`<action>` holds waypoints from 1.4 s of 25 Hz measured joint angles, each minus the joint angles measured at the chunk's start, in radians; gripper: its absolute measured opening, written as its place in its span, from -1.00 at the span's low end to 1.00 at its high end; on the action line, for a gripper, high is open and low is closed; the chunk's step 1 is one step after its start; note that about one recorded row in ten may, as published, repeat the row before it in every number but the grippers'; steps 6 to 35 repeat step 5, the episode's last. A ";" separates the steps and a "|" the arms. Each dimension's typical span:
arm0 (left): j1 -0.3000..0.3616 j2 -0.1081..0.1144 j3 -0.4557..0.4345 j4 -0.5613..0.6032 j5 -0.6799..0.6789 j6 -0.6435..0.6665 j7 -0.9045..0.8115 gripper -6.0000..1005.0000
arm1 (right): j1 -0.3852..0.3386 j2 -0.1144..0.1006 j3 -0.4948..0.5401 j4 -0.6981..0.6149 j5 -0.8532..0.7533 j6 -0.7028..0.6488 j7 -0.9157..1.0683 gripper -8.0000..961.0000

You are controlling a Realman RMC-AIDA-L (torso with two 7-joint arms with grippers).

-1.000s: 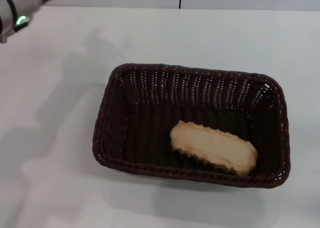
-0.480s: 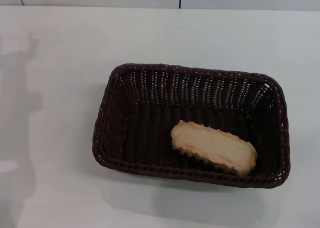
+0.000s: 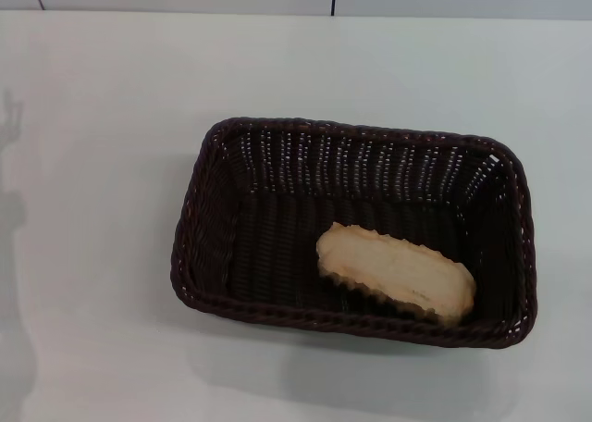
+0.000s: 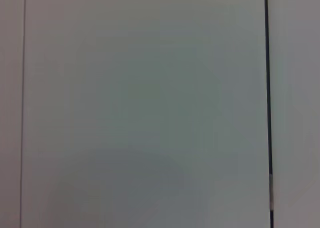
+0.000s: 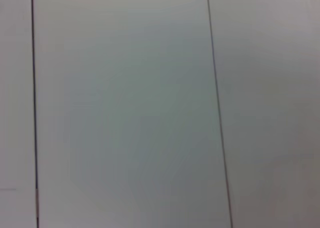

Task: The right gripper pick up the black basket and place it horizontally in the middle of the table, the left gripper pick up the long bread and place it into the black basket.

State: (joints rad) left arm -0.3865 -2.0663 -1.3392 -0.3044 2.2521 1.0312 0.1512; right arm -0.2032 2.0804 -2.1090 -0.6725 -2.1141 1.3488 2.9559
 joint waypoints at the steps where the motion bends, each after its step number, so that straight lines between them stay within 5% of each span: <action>1: 0.002 -0.001 0.001 0.002 0.000 -0.004 -0.002 0.70 | 0.004 0.002 0.000 0.009 0.003 0.009 0.000 0.75; 35: -0.001 -0.002 0.019 0.015 0.004 -0.029 0.004 0.70 | 0.041 0.006 -0.006 0.073 0.034 0.042 0.000 0.75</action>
